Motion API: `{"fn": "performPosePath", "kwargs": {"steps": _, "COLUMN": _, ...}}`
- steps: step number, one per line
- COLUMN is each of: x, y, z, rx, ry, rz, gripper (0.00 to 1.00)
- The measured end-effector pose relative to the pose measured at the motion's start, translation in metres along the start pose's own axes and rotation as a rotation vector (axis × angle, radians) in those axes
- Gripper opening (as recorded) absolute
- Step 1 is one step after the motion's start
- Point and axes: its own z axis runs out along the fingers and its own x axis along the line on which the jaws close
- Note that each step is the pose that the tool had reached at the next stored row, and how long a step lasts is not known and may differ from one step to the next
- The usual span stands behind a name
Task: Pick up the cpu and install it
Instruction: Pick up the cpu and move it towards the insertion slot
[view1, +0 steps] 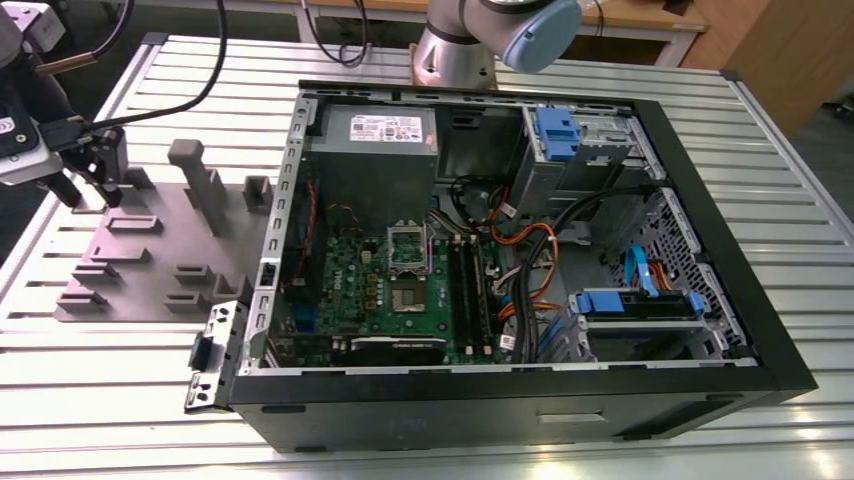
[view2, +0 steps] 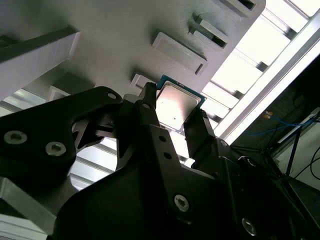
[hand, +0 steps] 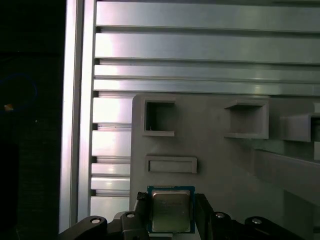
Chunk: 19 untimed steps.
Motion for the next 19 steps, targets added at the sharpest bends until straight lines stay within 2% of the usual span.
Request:
{"fn": "performPosePath", "kwargs": {"steps": 12, "x": 0.0, "y": 0.0001, "z": -0.0032, "rx": 0.0, "ry": -0.0001, "rz": 0.0, "gripper": 0.47}}
{"fn": "performPosePath", "kwargs": {"steps": 14, "x": -0.0001, "y": 0.0002, "z": -0.0075, "rx": 0.0012, "ry": -0.0001, "rz": 0.0, "gripper": 0.47}}
{"fn": "performPosePath", "kwargs": {"steps": 19, "x": -0.0001, "y": 0.0003, "z": -0.0086, "rx": 0.0012, "ry": 0.0, "rz": 0.0, "gripper": 0.47}}
